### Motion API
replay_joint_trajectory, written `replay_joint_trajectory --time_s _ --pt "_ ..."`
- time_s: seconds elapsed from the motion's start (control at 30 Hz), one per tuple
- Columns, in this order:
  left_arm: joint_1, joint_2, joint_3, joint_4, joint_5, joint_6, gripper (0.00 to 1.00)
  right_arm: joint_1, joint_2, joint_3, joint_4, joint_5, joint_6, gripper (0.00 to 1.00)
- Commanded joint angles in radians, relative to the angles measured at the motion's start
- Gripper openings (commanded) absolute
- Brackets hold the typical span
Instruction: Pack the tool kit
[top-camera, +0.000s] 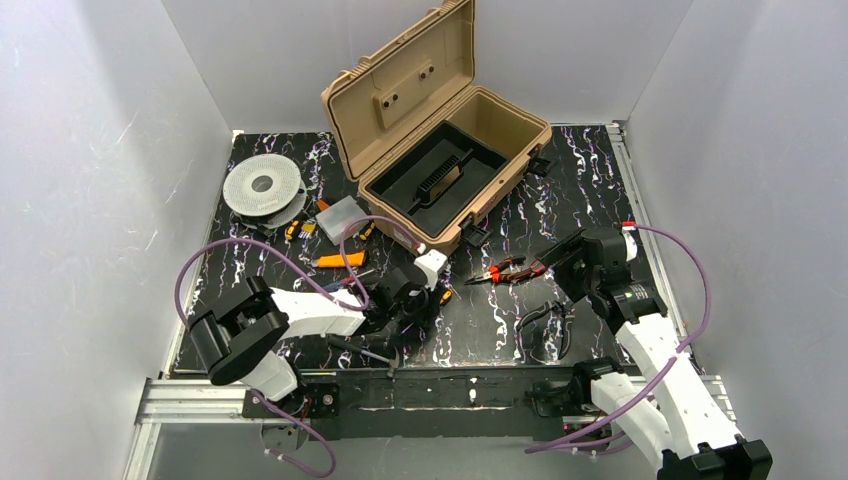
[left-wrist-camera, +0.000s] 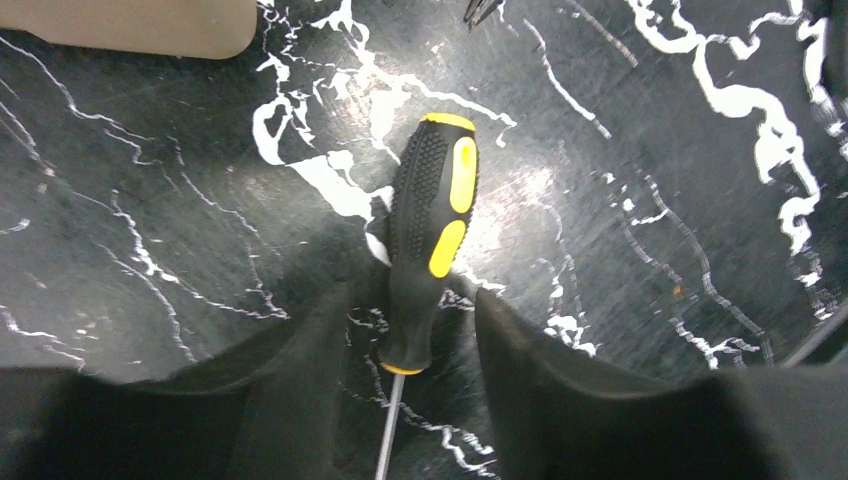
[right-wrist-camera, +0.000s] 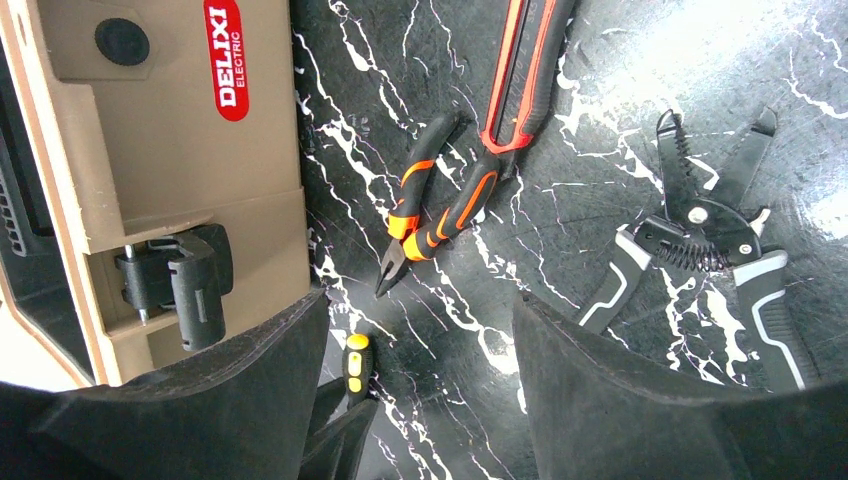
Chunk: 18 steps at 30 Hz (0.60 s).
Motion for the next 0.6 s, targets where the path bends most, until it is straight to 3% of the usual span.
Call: replay_joint_trajectory --time_s 0.0,0.1,0.13,0.3,0.57 --pt "-0.03 0.005 -0.036 0.021 0.025 -0.033 0.28 0.0 -0.02 0.024 -0.001 0.032 -0.003 0.74" --pt "-0.033 -0.032 -0.022 -0.021 0.026 -0.008 0.02 0.0 -0.029 0.026 -0.001 0.032 -0.009 0.74" --pt "-0.034 -0.048 -0.012 -0.041 0.024 0.0 0.0 0.0 -0.032 0.028 0.006 0.024 -0.019 0.74" --pt "-0.036 -0.177 0.008 -0.077 0.081 0.039 0.0 0.0 -0.03 0.033 0.104 -0.147 -0.153 0.73" --pt "-0.036 -0.356 0.073 -0.088 0.252 0.035 0.0 0.0 -0.051 0.041 0.317 -0.6 -0.313 0.75"
